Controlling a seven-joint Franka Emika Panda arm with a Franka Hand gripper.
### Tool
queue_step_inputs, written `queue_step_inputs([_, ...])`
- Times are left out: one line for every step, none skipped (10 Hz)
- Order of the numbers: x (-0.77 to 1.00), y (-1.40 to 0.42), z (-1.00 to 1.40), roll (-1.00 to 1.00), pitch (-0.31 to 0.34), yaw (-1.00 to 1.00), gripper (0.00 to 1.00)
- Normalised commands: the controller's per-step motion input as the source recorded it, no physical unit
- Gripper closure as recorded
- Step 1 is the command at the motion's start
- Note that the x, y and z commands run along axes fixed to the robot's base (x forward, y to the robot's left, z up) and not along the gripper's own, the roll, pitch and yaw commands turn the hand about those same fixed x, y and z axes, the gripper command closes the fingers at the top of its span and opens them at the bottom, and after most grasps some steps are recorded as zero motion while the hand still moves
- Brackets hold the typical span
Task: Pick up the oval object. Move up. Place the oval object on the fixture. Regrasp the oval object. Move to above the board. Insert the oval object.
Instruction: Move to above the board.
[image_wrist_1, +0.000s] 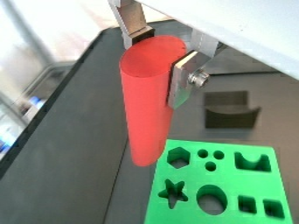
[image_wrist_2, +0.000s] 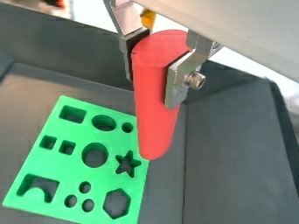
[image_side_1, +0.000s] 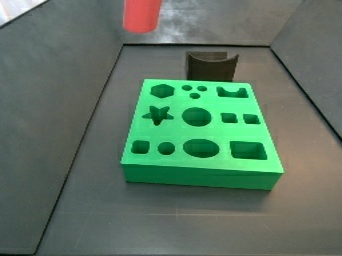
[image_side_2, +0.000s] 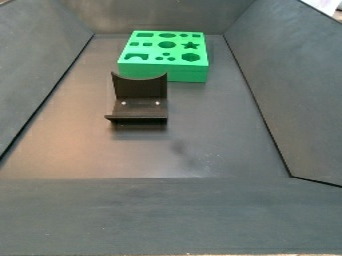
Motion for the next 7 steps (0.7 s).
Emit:
queue_step_inputs([-0.08, 0.0, 0.0, -0.11, -0.263, 1.0, 1.0])
queue_step_inputs([-0.09, 0.02, 0.01, -0.1, -0.301, 1.0, 1.0])
queue_step_inputs([-0.09, 0.02, 0.01, -0.09, -0.319, 1.0, 1.0])
queue_step_inputs([-0.09, 0.02, 0.0, -0.06, -0.371, 1.0, 1.0])
queue_step_inputs([-0.08, 0.02, 0.0, -0.05, -0.396, 1.0, 1.0])
queue_step_inputs([-0.07, 0.02, 0.0, -0.02, -0.403, 0.9, 1.0])
queue_step_inputs([-0.06, 0.01, 0.0, 0.0, -0.325, 0.66, 1.0])
